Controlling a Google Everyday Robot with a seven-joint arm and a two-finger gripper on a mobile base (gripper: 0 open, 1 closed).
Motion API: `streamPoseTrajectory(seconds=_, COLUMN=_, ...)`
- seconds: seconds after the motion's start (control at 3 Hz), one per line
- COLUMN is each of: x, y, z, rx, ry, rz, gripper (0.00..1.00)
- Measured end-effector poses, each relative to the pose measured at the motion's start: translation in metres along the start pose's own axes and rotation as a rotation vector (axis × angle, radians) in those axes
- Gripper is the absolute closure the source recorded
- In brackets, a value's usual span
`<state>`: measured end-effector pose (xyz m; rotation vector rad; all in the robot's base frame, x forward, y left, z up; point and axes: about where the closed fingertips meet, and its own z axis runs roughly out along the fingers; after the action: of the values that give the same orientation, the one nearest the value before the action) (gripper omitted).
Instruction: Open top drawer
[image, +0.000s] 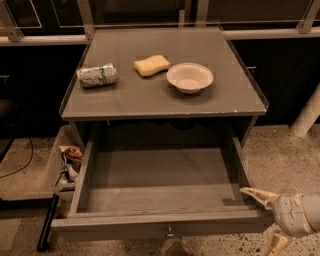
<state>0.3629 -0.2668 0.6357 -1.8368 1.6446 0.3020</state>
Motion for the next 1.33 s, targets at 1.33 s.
streamPoseTrajectory(seconds=1.33, x=-0.133, y=-0.105, z=-0.025, rx=-0.034, ry=0.119, rz=-0.312, gripper=0.00)
